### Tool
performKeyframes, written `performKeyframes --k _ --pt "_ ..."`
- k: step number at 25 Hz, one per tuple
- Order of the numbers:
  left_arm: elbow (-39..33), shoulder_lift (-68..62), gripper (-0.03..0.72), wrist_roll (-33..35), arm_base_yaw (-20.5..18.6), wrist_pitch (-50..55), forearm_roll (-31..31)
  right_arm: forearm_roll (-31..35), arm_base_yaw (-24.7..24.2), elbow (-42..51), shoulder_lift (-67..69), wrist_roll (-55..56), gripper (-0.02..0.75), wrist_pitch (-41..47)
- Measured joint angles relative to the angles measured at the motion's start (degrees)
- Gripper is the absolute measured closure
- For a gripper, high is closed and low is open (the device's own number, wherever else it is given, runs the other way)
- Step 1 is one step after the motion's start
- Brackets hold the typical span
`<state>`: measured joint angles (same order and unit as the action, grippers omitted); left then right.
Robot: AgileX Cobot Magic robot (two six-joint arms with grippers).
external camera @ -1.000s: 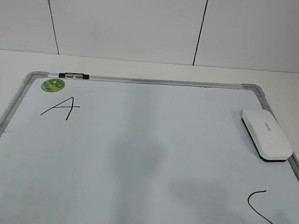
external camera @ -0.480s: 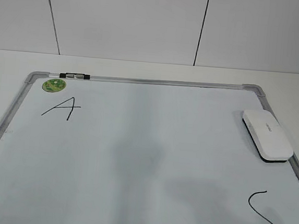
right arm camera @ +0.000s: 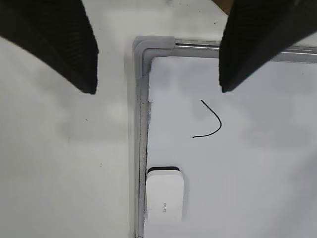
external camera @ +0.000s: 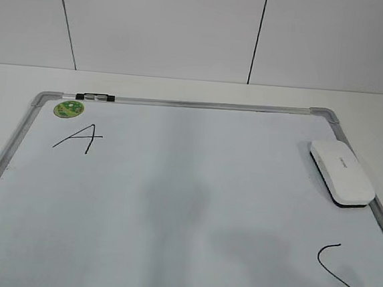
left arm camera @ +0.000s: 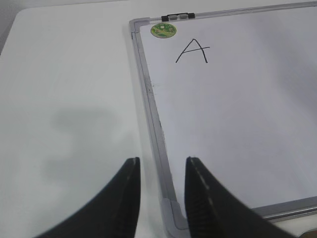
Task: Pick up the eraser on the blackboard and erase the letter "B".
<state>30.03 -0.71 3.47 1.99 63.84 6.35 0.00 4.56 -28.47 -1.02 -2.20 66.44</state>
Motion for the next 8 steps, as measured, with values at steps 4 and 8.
performKeyframes --k 4,8 --pt "0.0 0.0 0.451 0.0 0.0 0.0 0.0 0.0 0.0 0.0 0.0 0.0 0.153 0.0" --pt "0.0 0.0 0.451 0.0 0.0 0.0 0.0 0.0 0.0 0.0 0.0 0.0 0.153 0.0"
